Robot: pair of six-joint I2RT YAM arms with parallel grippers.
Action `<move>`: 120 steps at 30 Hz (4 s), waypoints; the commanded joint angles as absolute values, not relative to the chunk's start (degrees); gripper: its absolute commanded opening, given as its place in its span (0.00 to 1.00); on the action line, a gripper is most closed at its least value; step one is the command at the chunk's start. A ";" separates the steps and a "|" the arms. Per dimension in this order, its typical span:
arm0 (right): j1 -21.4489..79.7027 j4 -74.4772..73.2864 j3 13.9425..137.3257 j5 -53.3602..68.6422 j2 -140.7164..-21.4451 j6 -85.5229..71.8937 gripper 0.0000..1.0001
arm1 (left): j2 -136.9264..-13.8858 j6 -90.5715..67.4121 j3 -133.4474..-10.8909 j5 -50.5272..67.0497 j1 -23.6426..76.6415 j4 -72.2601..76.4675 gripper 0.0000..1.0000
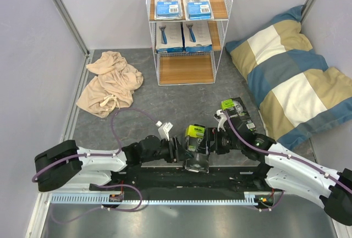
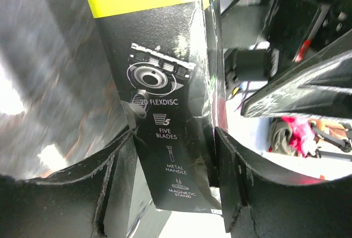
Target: Place and organize the shaving razors onto the shelf
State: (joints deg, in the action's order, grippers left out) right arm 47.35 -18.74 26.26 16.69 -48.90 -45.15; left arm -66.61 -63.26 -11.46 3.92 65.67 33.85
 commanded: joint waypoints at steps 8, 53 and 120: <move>46.76 -31.11 36.64 2.20 -44.47 -42.19 0.98 | -77.07 -57.22 -24.95 19.93 53.01 43.41 0.02; 40.25 42.10 33.05 22.85 -80.94 -64.86 0.98 | -91.23 -87.98 -19.69 41.05 11.60 95.27 0.02; 43.16 78.05 26.54 13.28 -92.03 -78.40 0.50 | -86.31 -86.31 -16.79 37.26 12.66 95.19 0.02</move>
State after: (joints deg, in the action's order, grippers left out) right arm 43.64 72.03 23.73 15.11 -93.71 -79.46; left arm -88.38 -85.93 -17.52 36.45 12.01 71.48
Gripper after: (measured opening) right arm 0.572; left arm 0.556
